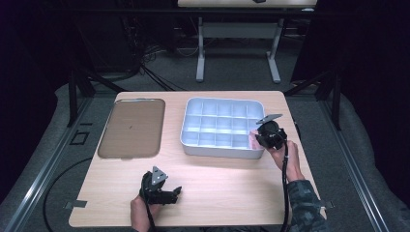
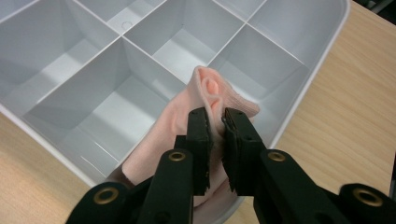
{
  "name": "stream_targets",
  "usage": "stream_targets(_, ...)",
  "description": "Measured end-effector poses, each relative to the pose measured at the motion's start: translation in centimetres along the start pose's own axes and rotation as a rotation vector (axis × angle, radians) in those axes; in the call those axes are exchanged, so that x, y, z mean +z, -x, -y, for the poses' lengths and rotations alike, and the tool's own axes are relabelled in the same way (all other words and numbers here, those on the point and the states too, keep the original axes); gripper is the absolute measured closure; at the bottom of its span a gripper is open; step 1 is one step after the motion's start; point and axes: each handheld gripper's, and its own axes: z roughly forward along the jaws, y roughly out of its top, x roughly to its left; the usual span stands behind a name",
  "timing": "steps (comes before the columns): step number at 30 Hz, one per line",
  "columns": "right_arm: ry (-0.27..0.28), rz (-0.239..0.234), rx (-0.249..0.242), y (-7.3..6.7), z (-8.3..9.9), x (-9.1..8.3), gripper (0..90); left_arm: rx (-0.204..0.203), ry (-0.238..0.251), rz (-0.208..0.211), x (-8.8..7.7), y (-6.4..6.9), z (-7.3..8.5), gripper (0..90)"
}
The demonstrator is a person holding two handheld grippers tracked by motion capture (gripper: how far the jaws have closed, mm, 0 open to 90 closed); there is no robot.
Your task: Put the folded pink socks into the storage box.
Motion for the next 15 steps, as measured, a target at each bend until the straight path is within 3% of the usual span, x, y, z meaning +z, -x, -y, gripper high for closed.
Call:
stream_targets(5, -0.041, 0.028, -0.065, -0.8, -0.1, 0.5, 82.3, 0.002, 0.000, -0.001, 0.0, 0.0, 0.0, 10.9)
stream_targets(8, -0.062, 0.045, -0.078, -0.9, -0.1, 0.9, 82.6, 0.002, 0.000, -0.001, 0.0, 0.0, 0.0, 10.9)
stream_targets(15, -0.074, 0.054, -0.042, -0.7, 0.0, 1.4, 82.6, 0.002, 0.000, -0.001, 0.0, 0.0, 0.0, 10.9)
